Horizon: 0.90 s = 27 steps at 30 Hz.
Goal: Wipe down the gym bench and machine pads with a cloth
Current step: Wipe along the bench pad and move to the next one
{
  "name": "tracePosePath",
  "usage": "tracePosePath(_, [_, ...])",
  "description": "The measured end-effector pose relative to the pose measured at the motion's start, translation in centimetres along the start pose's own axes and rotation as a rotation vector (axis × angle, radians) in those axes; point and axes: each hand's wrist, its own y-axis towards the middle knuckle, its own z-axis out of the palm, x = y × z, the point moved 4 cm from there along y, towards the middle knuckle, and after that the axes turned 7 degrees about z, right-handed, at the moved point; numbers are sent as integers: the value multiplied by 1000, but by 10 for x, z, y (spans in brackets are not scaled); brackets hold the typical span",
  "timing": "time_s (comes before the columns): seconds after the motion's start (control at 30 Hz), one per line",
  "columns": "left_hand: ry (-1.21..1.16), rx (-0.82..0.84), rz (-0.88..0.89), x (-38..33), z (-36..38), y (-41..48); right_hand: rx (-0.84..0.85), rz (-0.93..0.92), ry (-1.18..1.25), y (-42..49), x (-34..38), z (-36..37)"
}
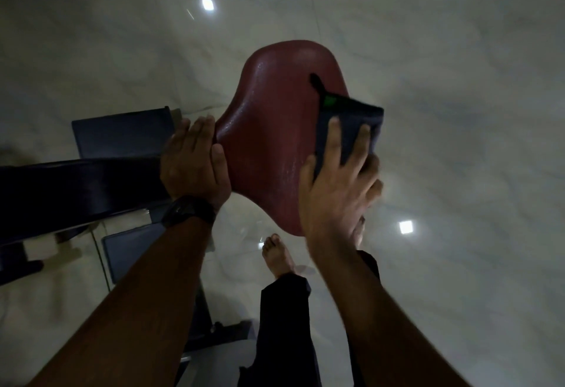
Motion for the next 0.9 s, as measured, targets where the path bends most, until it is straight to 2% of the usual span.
tracePosePath(0.1, [-5,16,-10,1,1,-1,58,-131,-12,-42,13,5])
tracePosePath(0.23, [-23,-7,-2,2,1,-2,65,-451,-62,0,34,10])
tracePosePath(0.27, [-21,-12,2,2,2,-2,43,-447,-83,12,29,9])
tracePosePath(0.33, [-24,-15,5,1,3,-1,1,-300,-74,15,11,6])
tracePosePath(0.4, [-17,-10,-4,1,3,-1,-44,-85,-31,-14,-3,4])
tracePosePath(0.47, [-15,-5,-6,1,2,-1,-33,9,-5,-54,-3,10])
tracePosePath(0.63, [2,0,1,1,2,-1,-5,-95,65,-81,36,21])
tracePosePath(0.73, [26,-17,20,2,3,-1,30,-422,-1,-54,47,24])
tracePosePath(0.77, [23,-19,26,2,3,-1,24,-471,-14,-39,44,23])
tracePosePath(0.8, [11,-14,23,2,3,-2,6,-441,-11,-27,38,20])
tracePosePath(0.9, [-3,-7,3,0,3,-2,-64,-136,8,-26,13,12])
